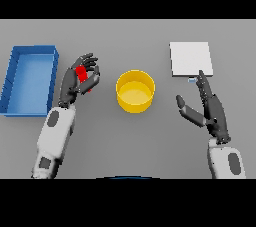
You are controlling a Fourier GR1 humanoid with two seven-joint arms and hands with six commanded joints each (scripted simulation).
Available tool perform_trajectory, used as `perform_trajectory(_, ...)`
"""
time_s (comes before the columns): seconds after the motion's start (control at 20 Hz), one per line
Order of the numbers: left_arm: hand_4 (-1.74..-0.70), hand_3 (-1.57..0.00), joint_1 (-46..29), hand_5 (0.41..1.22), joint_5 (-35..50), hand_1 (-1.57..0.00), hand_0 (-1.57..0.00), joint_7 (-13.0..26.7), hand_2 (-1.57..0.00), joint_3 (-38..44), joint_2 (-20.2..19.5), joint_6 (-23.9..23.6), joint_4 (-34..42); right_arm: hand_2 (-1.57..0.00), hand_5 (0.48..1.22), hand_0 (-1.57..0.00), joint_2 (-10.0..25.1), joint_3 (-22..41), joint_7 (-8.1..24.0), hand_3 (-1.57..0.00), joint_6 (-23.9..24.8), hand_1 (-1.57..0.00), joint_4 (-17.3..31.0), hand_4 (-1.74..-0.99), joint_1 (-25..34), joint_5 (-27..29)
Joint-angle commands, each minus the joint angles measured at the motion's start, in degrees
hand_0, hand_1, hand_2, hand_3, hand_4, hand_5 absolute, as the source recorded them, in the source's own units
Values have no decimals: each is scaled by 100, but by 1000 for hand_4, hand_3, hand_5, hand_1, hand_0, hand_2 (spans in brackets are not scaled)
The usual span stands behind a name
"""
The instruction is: Pick up the red beaker and tilt it to pour out 1 green nut into yellow bowl. Pick up the yellow bowl and place it on the metallic measuring scale.
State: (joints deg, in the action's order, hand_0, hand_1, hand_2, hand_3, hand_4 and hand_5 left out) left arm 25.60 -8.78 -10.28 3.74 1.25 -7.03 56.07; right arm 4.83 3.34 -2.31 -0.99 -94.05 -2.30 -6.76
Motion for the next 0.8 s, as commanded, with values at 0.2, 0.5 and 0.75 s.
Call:
perform_trajectory(0.2,-1566,-1126,194,1079,8,-1238,-1248,-258,-1237,108,34,-107,-290,1,651,1,27,24,6,1,7,1,-74,-1292,3,-43)
perform_trajectory(0.5,-1529,-1409,159,1184,-105,-1484,-1486,-192,-1483,-162,46,-127,-132,1,650,1,-6,37,-65,1,62,1,-23,-1287,-14,-108)
perform_trajectory(0.75,-1502,-1518,128,1209,-155,-1542,-1543,0,-1542,-131,19,-98,331,1,659,1,-2,26,47,1,49,1,-26,-1294,66,-76)
